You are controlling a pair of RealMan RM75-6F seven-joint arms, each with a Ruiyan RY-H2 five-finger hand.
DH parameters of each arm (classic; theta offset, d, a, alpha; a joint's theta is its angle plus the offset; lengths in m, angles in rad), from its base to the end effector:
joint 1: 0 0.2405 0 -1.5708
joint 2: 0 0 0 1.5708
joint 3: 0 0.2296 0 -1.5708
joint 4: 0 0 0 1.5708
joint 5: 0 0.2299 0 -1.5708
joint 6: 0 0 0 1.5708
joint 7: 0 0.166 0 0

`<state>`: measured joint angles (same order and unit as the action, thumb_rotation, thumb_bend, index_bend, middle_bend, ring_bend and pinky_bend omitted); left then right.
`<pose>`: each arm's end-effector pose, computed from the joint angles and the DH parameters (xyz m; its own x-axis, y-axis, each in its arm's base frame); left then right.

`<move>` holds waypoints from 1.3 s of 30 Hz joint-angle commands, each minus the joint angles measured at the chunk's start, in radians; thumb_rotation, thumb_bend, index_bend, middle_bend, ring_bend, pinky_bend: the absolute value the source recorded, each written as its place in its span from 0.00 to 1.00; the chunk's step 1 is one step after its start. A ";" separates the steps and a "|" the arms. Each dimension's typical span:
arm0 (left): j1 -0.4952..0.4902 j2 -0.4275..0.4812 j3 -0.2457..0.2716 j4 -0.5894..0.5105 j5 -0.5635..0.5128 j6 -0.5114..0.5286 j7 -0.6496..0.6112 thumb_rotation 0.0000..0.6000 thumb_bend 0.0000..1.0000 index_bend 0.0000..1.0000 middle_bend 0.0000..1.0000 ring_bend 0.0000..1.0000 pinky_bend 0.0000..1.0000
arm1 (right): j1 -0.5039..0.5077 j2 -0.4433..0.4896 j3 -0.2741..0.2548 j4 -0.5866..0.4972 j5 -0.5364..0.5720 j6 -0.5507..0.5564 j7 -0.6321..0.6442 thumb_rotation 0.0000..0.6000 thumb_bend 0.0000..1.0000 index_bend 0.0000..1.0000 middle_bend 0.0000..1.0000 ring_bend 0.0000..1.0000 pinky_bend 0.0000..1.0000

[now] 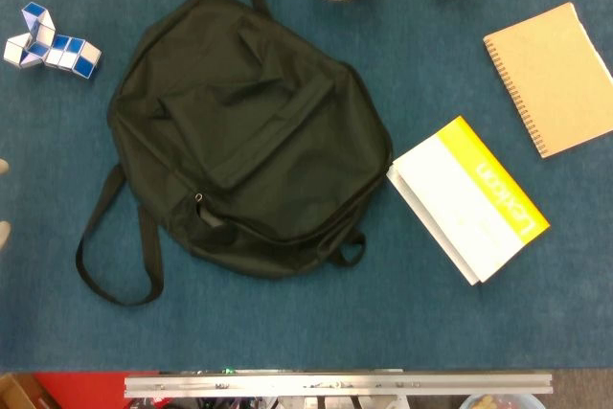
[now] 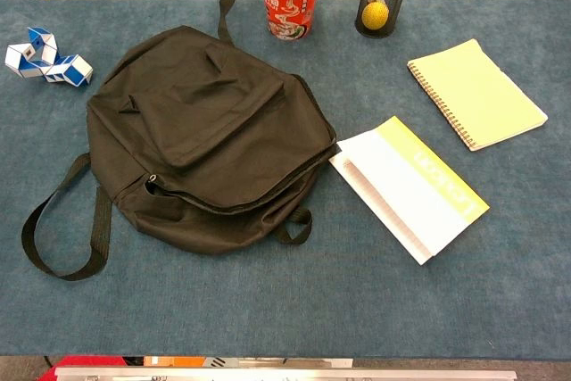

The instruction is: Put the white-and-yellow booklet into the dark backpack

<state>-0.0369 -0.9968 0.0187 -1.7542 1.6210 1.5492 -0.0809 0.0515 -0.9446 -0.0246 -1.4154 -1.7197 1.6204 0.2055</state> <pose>-0.2695 0.1715 0.1435 0.3068 0.0323 0.9512 0.9496 -0.0785 -0.3036 -0.3185 -0.1751 0.1972 0.5401 0.0210 0.8413 -0.8229 -0.1965 0.5332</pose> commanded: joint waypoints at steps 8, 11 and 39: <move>0.005 0.000 0.003 -0.001 0.000 0.004 0.002 1.00 0.21 0.32 0.25 0.17 0.28 | 0.019 0.006 -0.001 -0.004 -0.016 -0.019 -0.007 1.00 0.18 0.37 0.40 0.29 0.36; 0.006 0.001 0.004 -0.002 0.001 0.006 0.001 1.00 0.21 0.32 0.25 0.17 0.28 | 0.035 0.011 -0.002 -0.012 -0.032 -0.032 -0.016 1.00 0.18 0.37 0.40 0.29 0.36; 0.048 0.015 0.018 0.024 0.013 0.064 -0.060 1.00 0.21 0.32 0.25 0.17 0.28 | 0.396 -0.070 -0.094 -0.333 -0.290 -0.561 -0.131 1.00 0.17 0.37 0.40 0.29 0.37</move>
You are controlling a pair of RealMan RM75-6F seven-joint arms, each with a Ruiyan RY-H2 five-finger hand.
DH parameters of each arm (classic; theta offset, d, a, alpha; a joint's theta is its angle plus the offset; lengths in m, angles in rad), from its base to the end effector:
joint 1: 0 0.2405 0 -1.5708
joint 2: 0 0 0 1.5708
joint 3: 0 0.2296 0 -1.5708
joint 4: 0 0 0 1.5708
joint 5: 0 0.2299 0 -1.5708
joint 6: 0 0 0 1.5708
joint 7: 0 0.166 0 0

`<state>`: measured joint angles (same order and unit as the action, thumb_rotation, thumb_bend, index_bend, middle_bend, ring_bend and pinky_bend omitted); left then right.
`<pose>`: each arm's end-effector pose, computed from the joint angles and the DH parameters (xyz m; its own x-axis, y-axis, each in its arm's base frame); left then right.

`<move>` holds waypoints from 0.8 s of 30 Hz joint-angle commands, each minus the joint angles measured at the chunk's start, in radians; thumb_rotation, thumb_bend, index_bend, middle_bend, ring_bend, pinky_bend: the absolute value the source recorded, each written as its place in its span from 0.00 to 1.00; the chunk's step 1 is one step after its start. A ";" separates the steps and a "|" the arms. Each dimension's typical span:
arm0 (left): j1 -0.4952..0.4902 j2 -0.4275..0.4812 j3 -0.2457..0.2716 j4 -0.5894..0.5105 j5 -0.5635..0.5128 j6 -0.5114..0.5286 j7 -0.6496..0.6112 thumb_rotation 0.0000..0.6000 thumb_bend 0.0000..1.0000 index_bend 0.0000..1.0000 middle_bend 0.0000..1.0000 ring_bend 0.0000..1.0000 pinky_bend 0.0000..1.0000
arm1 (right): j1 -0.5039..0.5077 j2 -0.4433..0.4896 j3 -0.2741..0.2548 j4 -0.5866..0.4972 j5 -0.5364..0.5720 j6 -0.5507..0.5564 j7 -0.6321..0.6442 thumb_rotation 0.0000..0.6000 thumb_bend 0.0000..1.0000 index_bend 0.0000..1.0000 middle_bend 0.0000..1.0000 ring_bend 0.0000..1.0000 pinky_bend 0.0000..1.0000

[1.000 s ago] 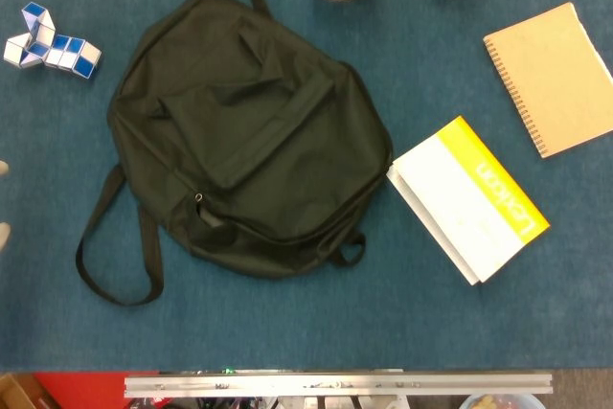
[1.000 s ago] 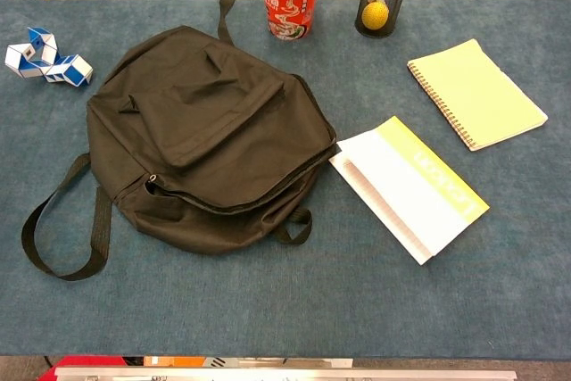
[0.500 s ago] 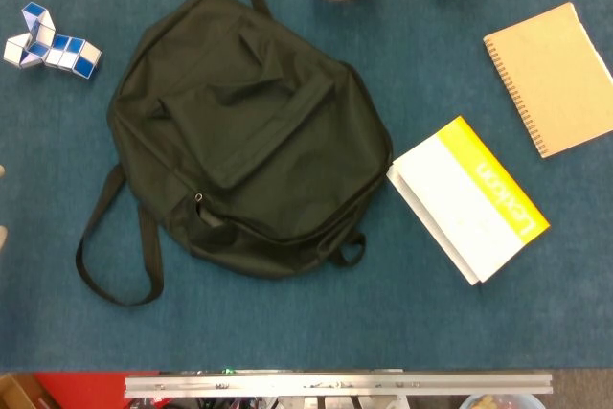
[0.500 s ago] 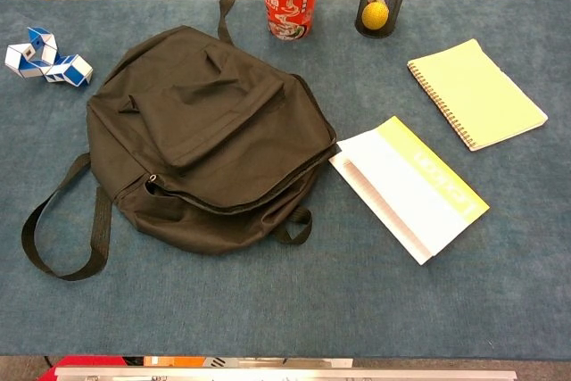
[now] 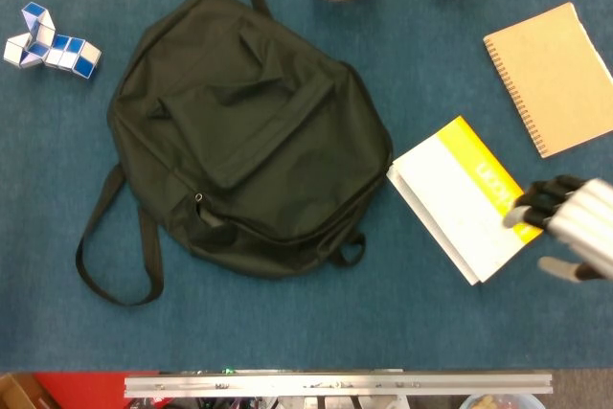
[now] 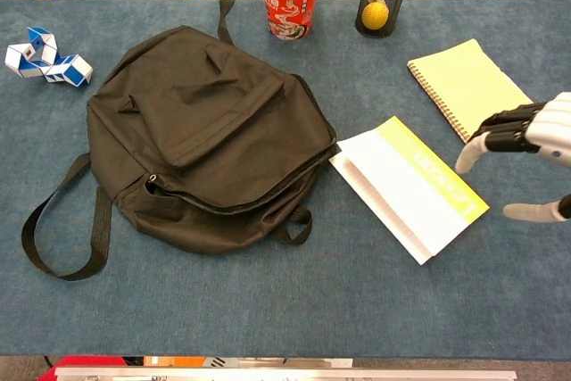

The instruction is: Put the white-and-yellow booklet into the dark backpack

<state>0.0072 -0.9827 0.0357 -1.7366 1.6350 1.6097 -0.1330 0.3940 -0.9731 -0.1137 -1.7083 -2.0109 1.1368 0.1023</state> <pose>-0.2772 0.1556 0.1549 0.2832 0.0062 0.9590 0.9579 -0.0513 -0.2825 -0.2127 -0.1997 0.0614 0.6136 -0.3102 0.7261 -0.6823 -0.6711 0.2899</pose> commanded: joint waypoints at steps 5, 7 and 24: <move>0.010 0.001 0.002 0.016 -0.007 0.007 -0.020 1.00 0.21 0.32 0.25 0.17 0.28 | 0.102 -0.105 0.003 -0.050 0.040 -0.166 -0.050 1.00 0.16 0.37 0.40 0.29 0.36; 0.011 0.002 0.002 0.021 -0.009 0.007 -0.025 1.00 0.21 0.32 0.25 0.17 0.29 | 0.117 -0.132 0.008 -0.049 0.056 -0.191 -0.065 1.00 0.15 0.37 0.40 0.29 0.35; 0.021 0.006 0.001 0.040 -0.016 0.010 -0.044 1.00 0.21 0.32 0.25 0.17 0.29 | 0.202 -0.303 0.046 0.013 0.206 -0.342 -0.225 1.00 0.14 0.37 0.40 0.29 0.30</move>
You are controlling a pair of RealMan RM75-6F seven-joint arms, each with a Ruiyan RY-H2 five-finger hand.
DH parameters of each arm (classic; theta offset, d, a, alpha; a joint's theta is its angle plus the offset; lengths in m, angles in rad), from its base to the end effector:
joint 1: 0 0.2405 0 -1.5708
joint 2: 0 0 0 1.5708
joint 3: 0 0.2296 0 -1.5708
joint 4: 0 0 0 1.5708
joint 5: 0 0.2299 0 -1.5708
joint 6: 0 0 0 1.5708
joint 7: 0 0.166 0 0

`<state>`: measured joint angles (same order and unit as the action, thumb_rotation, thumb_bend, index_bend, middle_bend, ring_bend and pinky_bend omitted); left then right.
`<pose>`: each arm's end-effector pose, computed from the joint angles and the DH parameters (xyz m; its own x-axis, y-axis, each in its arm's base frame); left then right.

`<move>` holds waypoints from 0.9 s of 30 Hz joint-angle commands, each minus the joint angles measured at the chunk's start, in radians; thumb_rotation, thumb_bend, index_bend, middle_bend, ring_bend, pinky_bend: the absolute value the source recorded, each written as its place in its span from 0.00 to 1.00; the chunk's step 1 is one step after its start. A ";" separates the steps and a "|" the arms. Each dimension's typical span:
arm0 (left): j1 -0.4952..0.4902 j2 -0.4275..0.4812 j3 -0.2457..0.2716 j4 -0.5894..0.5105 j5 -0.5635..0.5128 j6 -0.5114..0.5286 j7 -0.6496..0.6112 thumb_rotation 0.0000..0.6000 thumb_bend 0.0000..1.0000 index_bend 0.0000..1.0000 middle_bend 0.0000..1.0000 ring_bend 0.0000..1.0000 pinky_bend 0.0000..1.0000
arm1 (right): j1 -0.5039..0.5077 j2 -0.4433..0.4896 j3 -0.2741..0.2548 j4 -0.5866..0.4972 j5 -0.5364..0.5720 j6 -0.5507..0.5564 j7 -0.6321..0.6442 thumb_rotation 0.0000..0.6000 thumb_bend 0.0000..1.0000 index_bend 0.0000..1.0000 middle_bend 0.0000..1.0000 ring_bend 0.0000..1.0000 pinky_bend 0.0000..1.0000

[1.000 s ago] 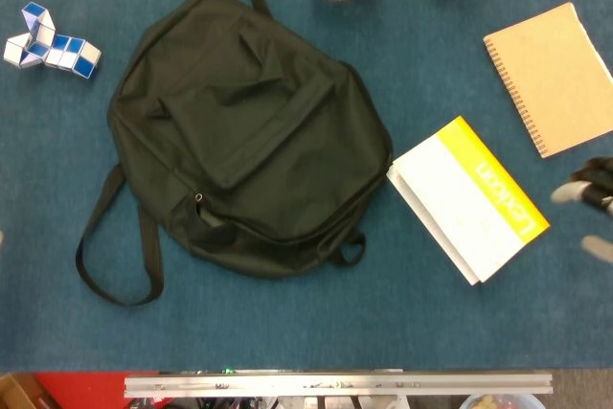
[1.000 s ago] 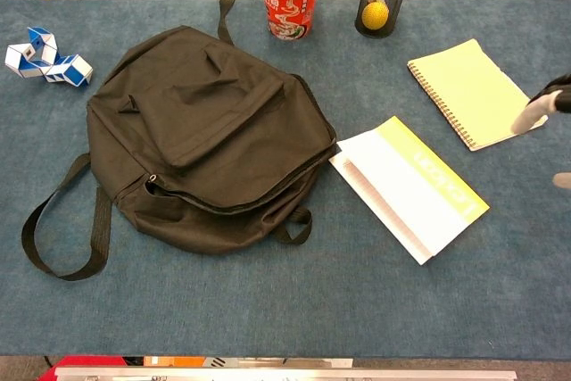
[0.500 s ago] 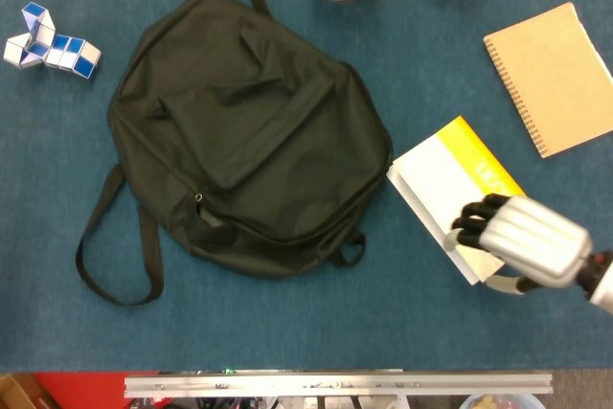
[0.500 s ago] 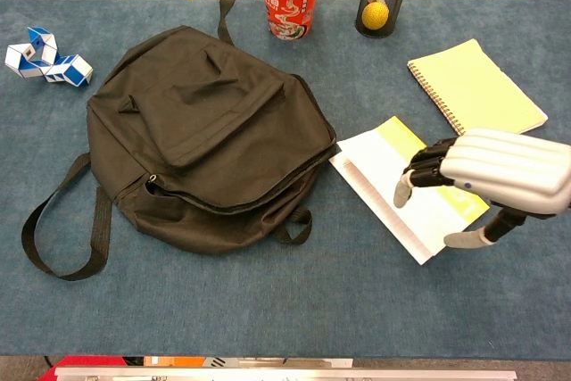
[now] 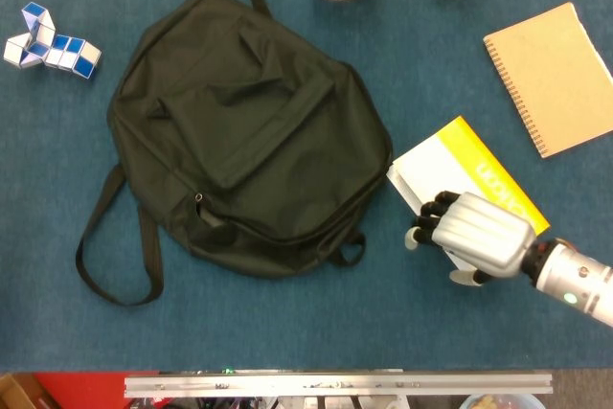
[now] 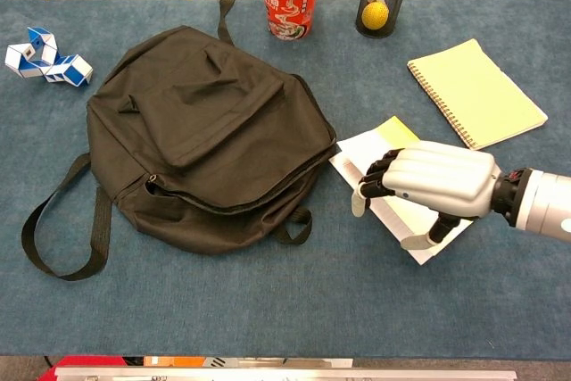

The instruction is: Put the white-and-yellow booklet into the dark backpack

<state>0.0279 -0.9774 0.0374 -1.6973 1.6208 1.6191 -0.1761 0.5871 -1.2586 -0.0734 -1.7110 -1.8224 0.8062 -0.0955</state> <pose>-0.2905 0.1492 0.1620 0.2847 0.0049 0.9586 0.9585 -0.0198 -0.2845 -0.1581 -0.2145 -0.0410 0.6922 -0.3763 0.6158 -0.6037 -0.7695 0.2084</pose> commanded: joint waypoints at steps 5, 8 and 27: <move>0.001 -0.001 -0.002 0.008 -0.004 -0.002 -0.007 1.00 0.21 0.32 0.25 0.17 0.28 | 0.010 -0.051 0.028 0.066 0.062 -0.013 -0.118 1.00 0.14 0.37 0.40 0.29 0.28; 0.001 -0.002 -0.003 0.011 -0.003 -0.001 -0.013 1.00 0.21 0.32 0.25 0.17 0.28 | 0.013 -0.072 0.049 0.093 0.121 -0.029 -0.153 1.00 0.14 0.37 0.40 0.29 0.27; 0.001 -0.007 -0.005 0.022 -0.002 -0.004 -0.028 1.00 0.21 0.32 0.25 0.17 0.28 | -0.009 -0.019 0.126 0.140 0.288 0.087 -0.137 1.00 0.14 0.37 0.40 0.29 0.27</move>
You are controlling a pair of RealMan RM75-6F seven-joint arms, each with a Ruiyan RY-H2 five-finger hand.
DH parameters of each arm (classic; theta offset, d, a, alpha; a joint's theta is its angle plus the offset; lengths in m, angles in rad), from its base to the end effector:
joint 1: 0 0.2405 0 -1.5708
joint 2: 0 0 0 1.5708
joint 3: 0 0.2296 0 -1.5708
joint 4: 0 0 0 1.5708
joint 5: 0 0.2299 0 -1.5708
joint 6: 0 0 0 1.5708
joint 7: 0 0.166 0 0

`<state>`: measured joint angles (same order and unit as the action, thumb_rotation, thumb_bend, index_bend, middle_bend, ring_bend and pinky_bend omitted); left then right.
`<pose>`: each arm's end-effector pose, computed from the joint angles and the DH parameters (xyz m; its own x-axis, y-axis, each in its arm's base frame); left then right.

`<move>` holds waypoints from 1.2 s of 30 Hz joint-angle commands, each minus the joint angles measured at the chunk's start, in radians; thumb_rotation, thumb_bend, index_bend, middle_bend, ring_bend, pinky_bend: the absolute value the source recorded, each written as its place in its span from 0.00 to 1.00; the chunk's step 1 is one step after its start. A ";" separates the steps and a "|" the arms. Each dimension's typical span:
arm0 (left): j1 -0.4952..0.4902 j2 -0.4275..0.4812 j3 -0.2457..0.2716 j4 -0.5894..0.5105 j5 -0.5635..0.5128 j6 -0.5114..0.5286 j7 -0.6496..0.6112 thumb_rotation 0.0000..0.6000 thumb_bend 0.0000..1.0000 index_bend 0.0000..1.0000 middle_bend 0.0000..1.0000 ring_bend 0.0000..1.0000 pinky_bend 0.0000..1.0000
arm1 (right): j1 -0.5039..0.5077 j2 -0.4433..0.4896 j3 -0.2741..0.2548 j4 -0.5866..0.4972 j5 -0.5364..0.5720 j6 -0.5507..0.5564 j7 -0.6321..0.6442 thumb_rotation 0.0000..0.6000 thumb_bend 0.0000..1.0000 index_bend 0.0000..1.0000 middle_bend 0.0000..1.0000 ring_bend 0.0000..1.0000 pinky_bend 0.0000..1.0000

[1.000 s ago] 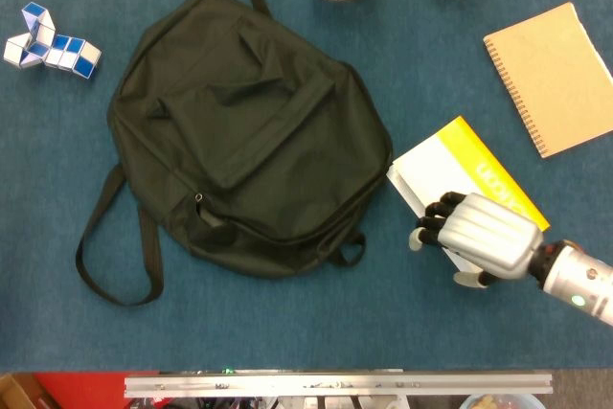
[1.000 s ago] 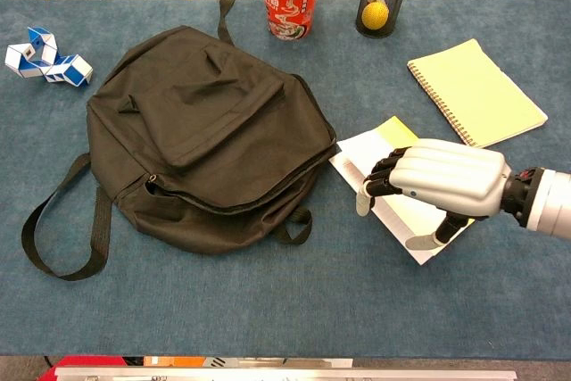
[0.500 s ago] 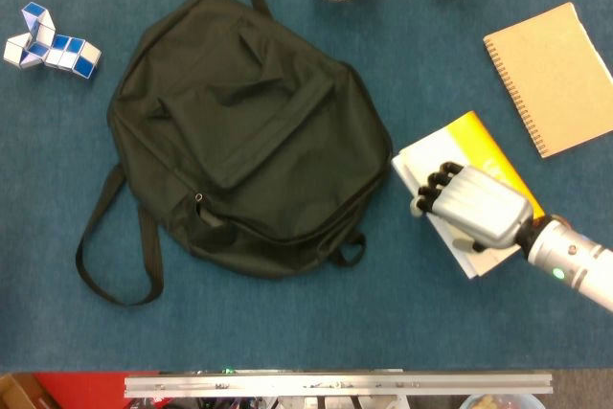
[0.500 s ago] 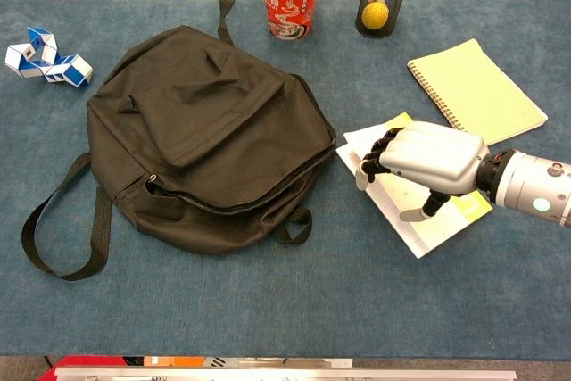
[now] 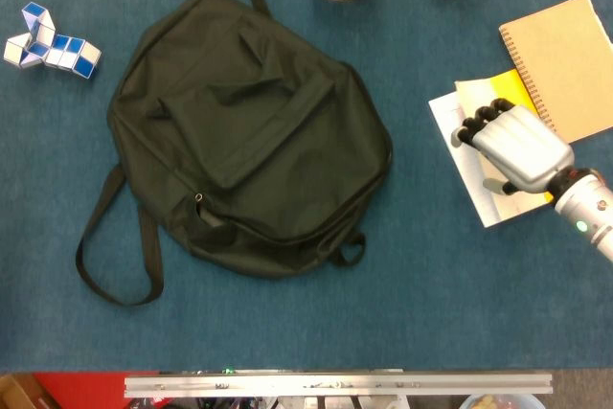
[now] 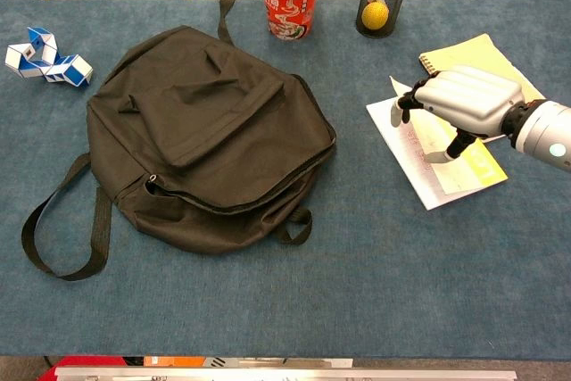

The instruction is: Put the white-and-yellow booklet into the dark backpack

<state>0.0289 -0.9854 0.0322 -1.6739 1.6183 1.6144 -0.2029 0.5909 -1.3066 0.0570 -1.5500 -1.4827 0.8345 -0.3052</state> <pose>-0.2950 0.1500 0.1621 0.2740 0.0055 0.9617 0.9616 -0.0178 -0.2739 -0.1918 -0.2994 -0.0168 0.7139 -0.2718 0.6453 -0.6605 -0.5673 0.4918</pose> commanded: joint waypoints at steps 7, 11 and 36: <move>0.001 0.000 0.001 -0.004 -0.001 -0.002 0.006 1.00 0.21 0.32 0.25 0.17 0.28 | -0.051 0.149 -0.088 -0.041 -0.211 0.176 0.175 1.00 0.14 0.37 0.40 0.28 0.27; 0.000 0.000 0.001 -0.011 0.006 -0.002 0.014 1.00 0.21 0.32 0.25 0.17 0.28 | -0.072 0.199 -0.127 0.003 -0.272 0.229 0.179 1.00 0.06 0.35 0.36 0.25 0.27; 0.000 -0.006 0.011 -0.037 0.012 -0.014 0.046 1.00 0.21 0.32 0.25 0.17 0.29 | -0.138 -0.003 -0.177 0.487 -0.321 0.319 0.117 1.00 0.00 0.00 0.02 0.00 0.01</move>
<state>0.0286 -0.9913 0.0434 -1.7108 1.6299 1.6000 -0.1564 0.4549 -1.2979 -0.1169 -1.0752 -1.8003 1.1517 -0.1795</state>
